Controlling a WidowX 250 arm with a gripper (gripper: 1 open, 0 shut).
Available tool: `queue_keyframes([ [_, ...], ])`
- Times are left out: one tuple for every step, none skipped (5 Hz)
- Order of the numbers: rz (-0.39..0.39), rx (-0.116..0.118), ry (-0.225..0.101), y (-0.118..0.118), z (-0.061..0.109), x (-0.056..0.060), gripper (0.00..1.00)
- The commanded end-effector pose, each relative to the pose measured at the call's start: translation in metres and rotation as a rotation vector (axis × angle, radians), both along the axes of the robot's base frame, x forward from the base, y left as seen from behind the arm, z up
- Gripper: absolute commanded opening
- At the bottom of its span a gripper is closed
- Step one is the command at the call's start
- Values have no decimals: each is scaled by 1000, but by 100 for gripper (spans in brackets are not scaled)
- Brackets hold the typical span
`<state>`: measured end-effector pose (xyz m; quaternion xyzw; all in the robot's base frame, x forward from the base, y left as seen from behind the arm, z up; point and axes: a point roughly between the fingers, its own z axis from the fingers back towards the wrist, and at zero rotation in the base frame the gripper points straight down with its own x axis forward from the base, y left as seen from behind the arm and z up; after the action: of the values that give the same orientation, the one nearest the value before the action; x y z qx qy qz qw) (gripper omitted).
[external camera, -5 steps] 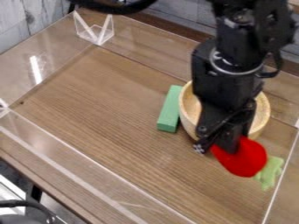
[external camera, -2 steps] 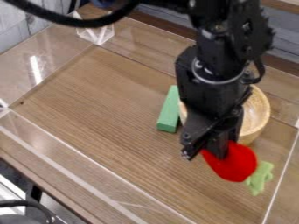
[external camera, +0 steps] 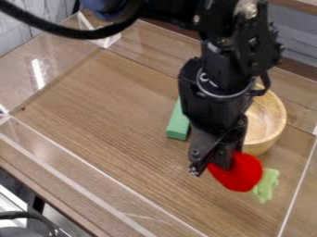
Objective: Move the red object to the right side of the table
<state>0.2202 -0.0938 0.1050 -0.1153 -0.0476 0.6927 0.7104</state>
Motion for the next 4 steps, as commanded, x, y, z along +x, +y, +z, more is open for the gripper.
queue_keyframes([
  [4,-11,-44,2,0,8,100],
  [-25,-8,-18,-5,3,11,100],
  [-48,-17,14,-13,8,14,100],
  [-39,-20,21,-16,8,17,100],
])
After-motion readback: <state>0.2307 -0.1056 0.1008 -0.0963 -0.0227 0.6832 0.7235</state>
